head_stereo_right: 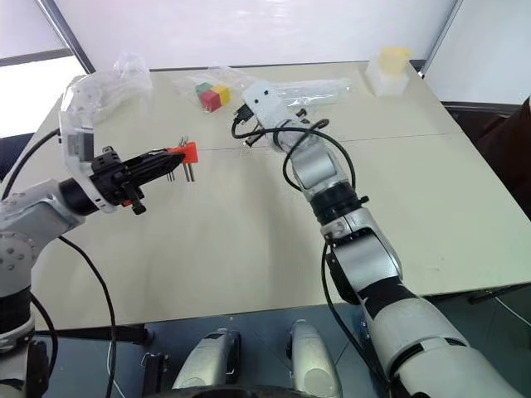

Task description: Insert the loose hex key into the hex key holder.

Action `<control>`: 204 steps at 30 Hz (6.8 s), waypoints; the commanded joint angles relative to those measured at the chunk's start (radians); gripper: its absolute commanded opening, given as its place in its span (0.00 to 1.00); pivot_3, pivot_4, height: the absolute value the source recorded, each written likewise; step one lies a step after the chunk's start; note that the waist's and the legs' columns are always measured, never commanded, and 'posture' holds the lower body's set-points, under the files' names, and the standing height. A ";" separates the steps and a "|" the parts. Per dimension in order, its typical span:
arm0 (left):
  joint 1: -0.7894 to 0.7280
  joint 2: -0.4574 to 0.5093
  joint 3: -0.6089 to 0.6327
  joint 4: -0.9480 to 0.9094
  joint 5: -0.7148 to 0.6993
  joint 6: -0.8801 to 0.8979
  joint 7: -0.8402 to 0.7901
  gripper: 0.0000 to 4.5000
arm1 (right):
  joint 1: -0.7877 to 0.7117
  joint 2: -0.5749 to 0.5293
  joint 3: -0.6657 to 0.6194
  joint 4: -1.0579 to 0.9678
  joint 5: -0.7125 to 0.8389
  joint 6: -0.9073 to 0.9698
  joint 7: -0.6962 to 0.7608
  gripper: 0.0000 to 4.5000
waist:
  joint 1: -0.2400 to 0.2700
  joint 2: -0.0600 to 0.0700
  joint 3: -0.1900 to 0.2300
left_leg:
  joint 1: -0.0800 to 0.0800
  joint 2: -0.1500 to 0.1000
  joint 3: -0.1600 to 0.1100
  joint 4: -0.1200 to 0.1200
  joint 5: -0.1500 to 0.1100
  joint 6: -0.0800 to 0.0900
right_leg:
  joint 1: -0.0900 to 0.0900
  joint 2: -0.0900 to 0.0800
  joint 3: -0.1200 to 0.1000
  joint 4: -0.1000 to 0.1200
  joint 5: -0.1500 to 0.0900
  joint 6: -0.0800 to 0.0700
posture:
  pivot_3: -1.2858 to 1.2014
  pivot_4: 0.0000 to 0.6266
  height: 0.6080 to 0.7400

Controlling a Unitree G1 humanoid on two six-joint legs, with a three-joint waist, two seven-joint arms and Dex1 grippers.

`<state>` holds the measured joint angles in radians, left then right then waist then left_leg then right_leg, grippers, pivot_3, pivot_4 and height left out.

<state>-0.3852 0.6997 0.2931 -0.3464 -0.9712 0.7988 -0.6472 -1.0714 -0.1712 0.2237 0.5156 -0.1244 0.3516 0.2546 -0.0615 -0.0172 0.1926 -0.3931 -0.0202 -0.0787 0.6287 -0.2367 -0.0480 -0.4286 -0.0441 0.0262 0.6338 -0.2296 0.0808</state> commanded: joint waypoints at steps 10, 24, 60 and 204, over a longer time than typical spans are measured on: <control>-0.151 -0.049 -0.043 0.169 0.031 -0.014 -0.044 0.00 | 0.078 -0.045 -0.019 -0.219 0.028 -0.703 0.147 0.01 | -0.004 0.000 0.000 | 0.000 0.000 0.000 0.000 0.000 0.000 | 0.000 0.000 0.000 0.000 0.000 0.000 | 0.52 0.24 1.00; -0.237 -0.049 -0.069 0.234 0.048 0.011 -0.111 0.00 | 0.038 -0.074 0.020 -0.114 -0.130 -1.032 0.092 0.01 | -0.004 0.000 0.000 | 0.001 0.000 -0.001 0.000 0.000 0.000 | 0.000 0.000 0.000 0.000 0.000 0.000 | 0.52 0.24 1.00; -0.182 -0.013 -0.037 0.140 0.043 0.035 -0.110 0.00 | -0.057 -0.148 0.024 0.028 -0.093 -1.153 0.260 0.01 | -0.001 0.000 0.000 | 0.001 0.000 -0.001 0.000 0.000 0.000 | 0.000 -0.001 0.000 0.001 0.000 0.000 | 0.52 0.24 1.00; -0.209 -0.040 -0.039 0.135 0.106 -0.053 -0.122 0.00 | -0.063 -0.174 0.007 -0.116 0.073 -0.963 0.511 0.53 | 0.018 0.000 0.000 | 0.001 0.000 0.000 0.001 0.000 0.000 | 0.000 -0.001 0.000 0.001 0.000 0.000 | 0.52 0.24 1.00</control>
<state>-0.5719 0.6582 0.2430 -0.2044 -0.8679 0.7710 -0.7625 -1.1175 -0.3372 0.2643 0.4490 -0.0861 -0.6197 0.7626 -0.0439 -0.0173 0.1926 -0.3923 -0.0201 -0.0790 0.6296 -0.2365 -0.0483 -0.4283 -0.0448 0.0265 0.6351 -0.2294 0.0807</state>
